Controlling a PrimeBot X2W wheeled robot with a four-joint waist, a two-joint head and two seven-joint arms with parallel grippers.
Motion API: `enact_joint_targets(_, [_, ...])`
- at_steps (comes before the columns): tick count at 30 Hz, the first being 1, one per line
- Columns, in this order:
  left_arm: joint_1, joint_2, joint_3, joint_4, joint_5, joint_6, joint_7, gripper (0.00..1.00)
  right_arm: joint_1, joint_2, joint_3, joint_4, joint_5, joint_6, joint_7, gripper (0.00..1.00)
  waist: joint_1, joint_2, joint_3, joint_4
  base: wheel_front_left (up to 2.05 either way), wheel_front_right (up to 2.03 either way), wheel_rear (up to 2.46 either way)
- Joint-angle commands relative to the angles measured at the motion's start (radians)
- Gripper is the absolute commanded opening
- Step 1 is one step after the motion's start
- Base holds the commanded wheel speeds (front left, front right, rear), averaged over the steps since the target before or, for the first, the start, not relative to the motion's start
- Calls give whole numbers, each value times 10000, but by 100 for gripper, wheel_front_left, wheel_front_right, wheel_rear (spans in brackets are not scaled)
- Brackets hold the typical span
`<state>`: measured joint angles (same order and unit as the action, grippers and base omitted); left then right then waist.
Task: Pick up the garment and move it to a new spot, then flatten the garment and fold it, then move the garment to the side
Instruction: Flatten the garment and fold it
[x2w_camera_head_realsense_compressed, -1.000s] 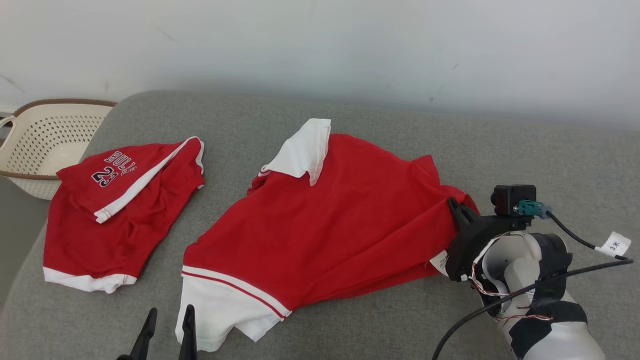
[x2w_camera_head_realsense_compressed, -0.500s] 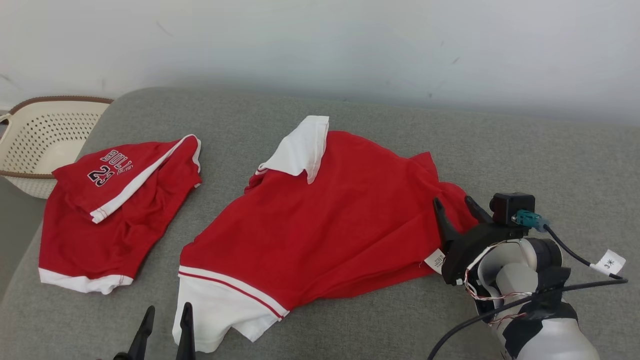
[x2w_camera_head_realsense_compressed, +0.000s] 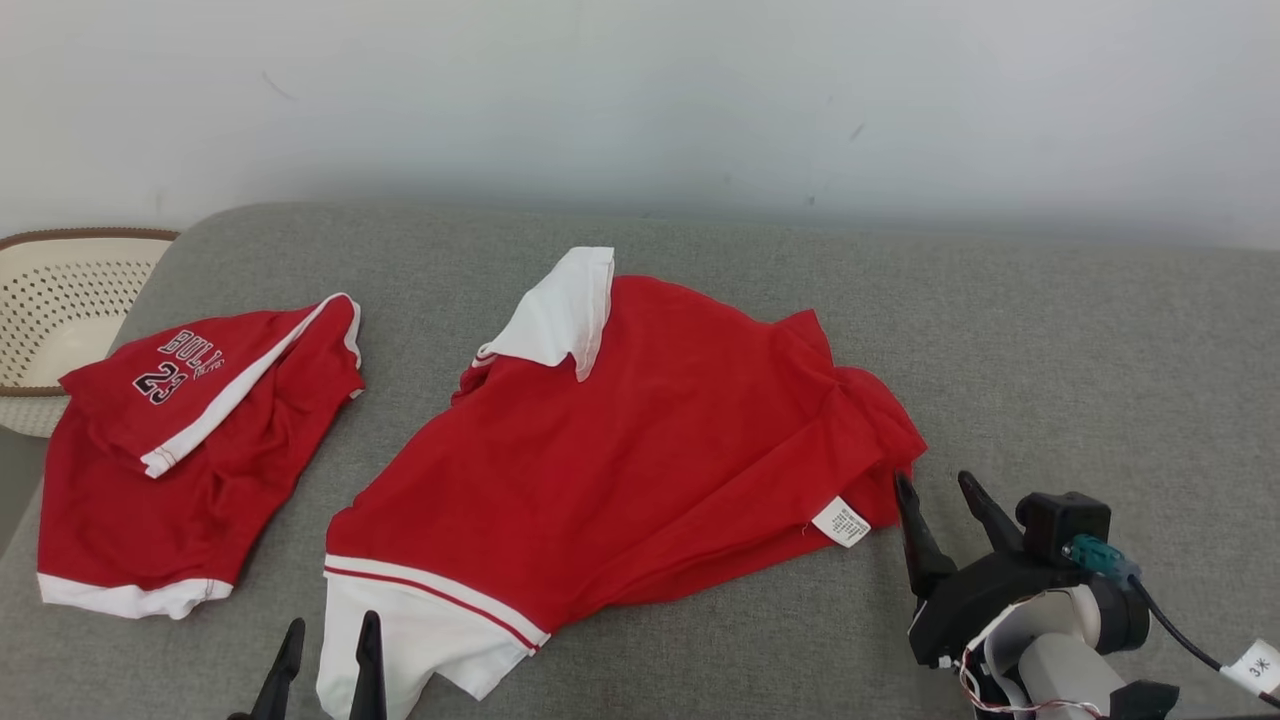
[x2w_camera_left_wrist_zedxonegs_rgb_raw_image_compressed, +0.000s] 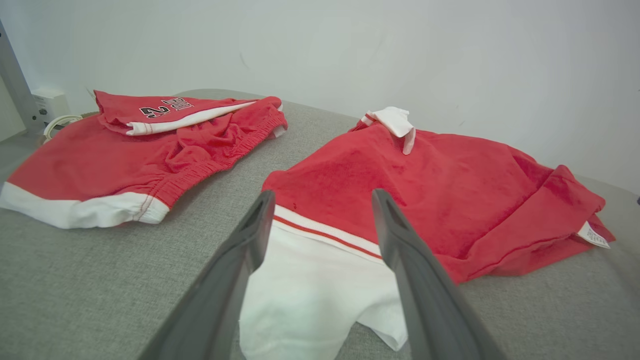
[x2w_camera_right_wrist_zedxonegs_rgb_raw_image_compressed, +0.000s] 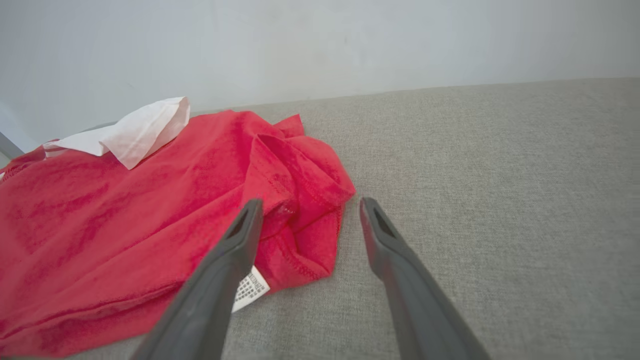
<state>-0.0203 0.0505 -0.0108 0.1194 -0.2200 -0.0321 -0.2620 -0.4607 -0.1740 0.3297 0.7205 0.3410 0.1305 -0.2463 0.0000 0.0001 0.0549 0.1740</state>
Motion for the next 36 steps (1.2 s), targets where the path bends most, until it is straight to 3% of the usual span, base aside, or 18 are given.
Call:
enact_joint_targets(1, [132,3,13,-14,-27,52,-44,100,309,78,-96,-266,-87,5,76,100,0,-1,-47,-43,0,0,0])
enact_joint_targets(8, [96,2,-111,19,-107,32,-44,100,1128,243,-422,-1154,-321,5,672,100,0,-1,-46,38,0,0,0])
enact_joint_targets(18, [30,2,-77,7,-129,-24,-44,100,1189,406,-505,-1313,-779,5,1110,100,0,-1,91,343,0,0,0])
enact_joint_targets(26, [-79,3,-62,-33,-158,-76,-44,100,405,377,-579,-773,-948,5,1065,100,0,-1,305,441,0,0,0])
enact_joint_targets(36, [-239,3,-96,11,-180,-65,-44,100,-784,306,-735,778,-1149,5,828,100,0,-1,648,723,0,0,0])
